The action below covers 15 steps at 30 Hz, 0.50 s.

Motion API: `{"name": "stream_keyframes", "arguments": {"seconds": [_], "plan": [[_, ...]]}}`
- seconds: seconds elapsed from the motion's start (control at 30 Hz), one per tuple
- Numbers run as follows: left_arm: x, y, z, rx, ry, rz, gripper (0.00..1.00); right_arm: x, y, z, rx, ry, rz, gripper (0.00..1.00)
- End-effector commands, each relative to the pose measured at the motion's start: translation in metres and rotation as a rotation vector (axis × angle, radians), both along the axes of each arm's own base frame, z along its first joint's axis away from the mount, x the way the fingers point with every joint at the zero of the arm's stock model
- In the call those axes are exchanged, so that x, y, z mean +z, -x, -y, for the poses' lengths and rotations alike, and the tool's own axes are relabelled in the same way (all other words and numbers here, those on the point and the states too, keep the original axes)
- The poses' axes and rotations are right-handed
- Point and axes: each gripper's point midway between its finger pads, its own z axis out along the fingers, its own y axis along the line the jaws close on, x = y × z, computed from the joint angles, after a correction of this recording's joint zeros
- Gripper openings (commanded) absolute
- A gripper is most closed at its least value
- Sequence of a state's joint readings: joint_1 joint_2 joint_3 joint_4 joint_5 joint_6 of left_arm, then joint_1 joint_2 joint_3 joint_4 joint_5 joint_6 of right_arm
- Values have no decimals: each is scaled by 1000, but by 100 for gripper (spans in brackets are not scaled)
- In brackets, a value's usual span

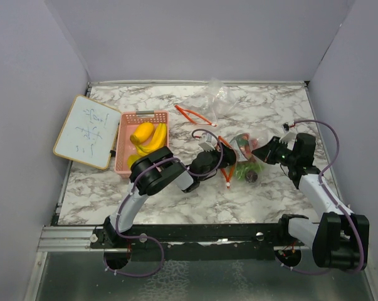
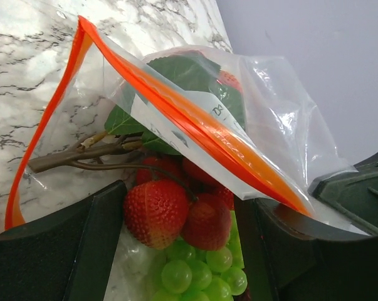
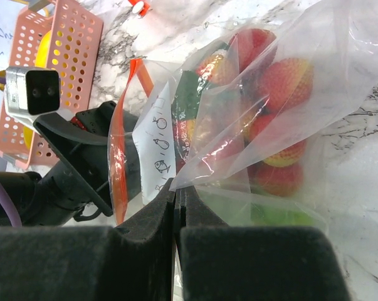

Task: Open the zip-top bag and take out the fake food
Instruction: Pick up the fake fruit from the zipper food storage bag.

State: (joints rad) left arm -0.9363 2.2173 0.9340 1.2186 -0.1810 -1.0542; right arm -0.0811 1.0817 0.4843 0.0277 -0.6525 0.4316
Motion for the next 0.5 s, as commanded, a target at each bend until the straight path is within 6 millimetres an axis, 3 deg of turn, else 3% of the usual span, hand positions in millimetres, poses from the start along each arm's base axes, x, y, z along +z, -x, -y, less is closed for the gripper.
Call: {"name": "stream_keyframes", "arguments": {"seconds": [0.0, 0.23, 0.47], "plan": [[-65, 9, -5, -24, -205, -90, 70, 7, -4, 0, 20, 4, 40, 2], [-70, 7, -9, -10, -243, -87, 34, 7, -5, 1, 15, 10, 39, 2], [-61, 13, -17, -19, -226, -73, 30, 6, -5, 2, 4, 9, 34, 2]]}}
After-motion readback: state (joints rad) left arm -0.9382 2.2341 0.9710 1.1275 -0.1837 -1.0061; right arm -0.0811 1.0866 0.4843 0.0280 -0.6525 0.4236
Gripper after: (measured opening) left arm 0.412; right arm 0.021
